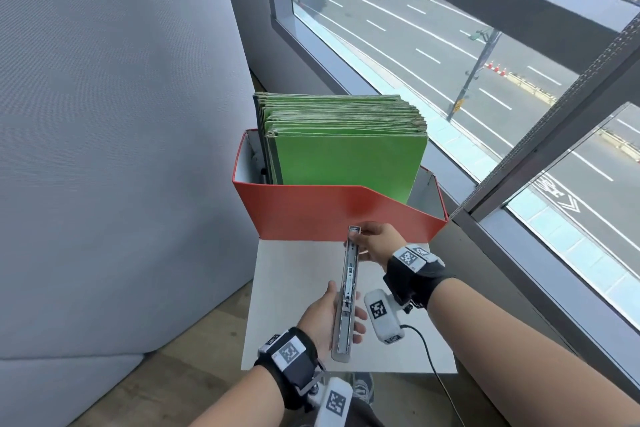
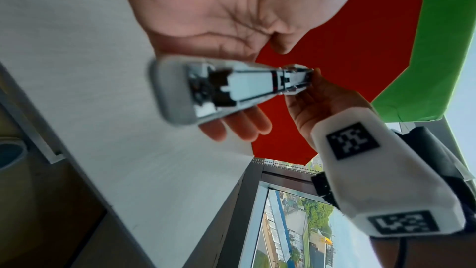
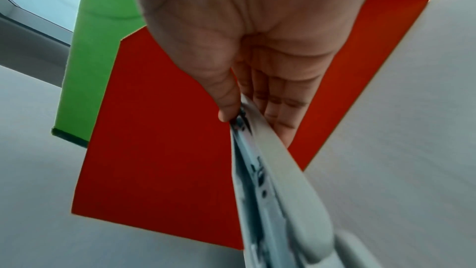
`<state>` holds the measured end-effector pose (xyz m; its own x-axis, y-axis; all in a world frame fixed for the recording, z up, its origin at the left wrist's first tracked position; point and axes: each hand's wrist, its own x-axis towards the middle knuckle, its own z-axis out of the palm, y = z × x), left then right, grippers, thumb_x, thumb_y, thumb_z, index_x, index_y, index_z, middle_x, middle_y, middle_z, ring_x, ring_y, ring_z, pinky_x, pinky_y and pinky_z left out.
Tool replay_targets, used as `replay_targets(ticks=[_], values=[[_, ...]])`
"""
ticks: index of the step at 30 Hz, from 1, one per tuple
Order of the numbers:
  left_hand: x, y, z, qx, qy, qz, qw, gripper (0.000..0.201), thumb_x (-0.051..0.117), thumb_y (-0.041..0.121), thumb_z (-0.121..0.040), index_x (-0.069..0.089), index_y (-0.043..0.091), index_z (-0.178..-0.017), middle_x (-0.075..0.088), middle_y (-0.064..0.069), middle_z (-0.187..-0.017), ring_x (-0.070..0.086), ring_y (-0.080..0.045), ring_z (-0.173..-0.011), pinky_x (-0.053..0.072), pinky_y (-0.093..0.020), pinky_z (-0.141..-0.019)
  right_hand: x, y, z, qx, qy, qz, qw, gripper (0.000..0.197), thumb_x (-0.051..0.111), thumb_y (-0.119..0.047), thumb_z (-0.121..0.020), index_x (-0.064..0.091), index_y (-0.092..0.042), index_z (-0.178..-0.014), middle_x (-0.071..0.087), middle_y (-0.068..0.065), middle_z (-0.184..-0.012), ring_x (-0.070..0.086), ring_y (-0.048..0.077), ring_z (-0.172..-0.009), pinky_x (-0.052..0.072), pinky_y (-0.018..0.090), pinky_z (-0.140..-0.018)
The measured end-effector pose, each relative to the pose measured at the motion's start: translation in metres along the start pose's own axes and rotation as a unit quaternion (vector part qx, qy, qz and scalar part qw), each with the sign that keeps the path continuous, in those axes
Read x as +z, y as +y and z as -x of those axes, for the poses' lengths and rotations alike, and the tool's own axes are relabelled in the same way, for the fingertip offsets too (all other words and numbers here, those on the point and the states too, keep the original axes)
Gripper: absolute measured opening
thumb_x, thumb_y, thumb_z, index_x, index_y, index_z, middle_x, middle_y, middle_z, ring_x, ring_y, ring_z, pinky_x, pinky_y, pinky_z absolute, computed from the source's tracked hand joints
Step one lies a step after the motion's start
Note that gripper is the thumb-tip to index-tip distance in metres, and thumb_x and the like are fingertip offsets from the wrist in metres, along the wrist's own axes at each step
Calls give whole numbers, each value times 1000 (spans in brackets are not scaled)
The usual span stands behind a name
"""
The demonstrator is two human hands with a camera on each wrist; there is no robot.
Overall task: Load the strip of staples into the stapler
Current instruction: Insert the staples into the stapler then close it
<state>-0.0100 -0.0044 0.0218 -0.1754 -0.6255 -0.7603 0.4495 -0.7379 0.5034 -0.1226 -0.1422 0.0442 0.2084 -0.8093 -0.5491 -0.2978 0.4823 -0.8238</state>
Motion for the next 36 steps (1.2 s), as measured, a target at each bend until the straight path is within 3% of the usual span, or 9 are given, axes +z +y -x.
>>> replay_targets(ticks=[3,7,11,15,20,24,29,32,36], values=[[-10,-12,3,-18,-1,-34,999,43,36,36,-98,66,7,-105,66,-8,-77,59,-22,-67,52,-34,-64,-5,-4,-3,-7,22,7,1000,23,62,-5,-92,59,4,-112,67,18,-96,65,29,-80,57,50,-81],[-8,-12,1,-6,32,-46,998,26,42,17,-96,65,8,-102,61,-5,-70,56,-18,-62,48,-29,-58,-3,-7,7,-97,34,83,991,17,60,-5,-93,59,-1,-109,69,14,-94,68,33,-85,57,52,-79],[-2,-2,-5,-23,64,-23,997,25,40,12,-94,64,9,-90,59,-5,-63,55,-16,-52,45,-26,-52,3,-14,35,-230,31,192,954,16,67,-8,-88,61,-14,-103,71,5,-93,68,16,-84,57,30,-80],[1,5,-10,-22,84,16,996,31,37,20,-97,63,10,-83,62,-4,-57,57,-15,-47,46,-26,-51,2,-9,70,-304,-41,224,925,21,70,-5,-85,62,-11,-104,72,3,-99,68,12,-90,54,22,-86],[0,14,-13,-8,41,77,996,51,33,56,-94,66,17,-90,62,-5,-75,56,-19,-64,49,-32,-60,3,26,88,-411,-50,334,847,32,75,-5,-79,64,-12,-108,72,4,-109,69,22,-93,59,35,-75],[5,20,-12,-32,2,109,993,49,38,61,-89,63,19,-85,59,-2,-79,56,-16,-61,49,-26,-54,5,51,88,-432,-56,346,831,37,78,-1,-75,67,-11,-109,66,3,-123,55,13,-119,57,34,-85],[4,20,-11,-8,4,62,998,39,46,45,-93,63,16,-75,64,-1,-64,57,-13,-51,47,-23,-48,5,69,84,-438,-51,326,836,22,72,-14,-82,69,-12,-104,64,4,-125,52,14,-122,54,35,-92],[-1,16,-16,0,10,56,998,36,47,41,-94,65,13,-80,65,-1,-64,58,-14,-55,47,-25,-54,8,74,84,-445,-61,313,837,21,57,-24,-89,69,-12,-100,65,9,-123,56,18,-119,55,35,-89],[-8,6,-19,20,25,24,999,43,49,38,-94,69,0,-98,63,-8,-67,58,-17,-54,48,-24,-49,11,77,86,-436,-68,326,836,16,60,-26,-90,68,-16,-100,56,12,-119,61,21,-99,57,33,-78]])
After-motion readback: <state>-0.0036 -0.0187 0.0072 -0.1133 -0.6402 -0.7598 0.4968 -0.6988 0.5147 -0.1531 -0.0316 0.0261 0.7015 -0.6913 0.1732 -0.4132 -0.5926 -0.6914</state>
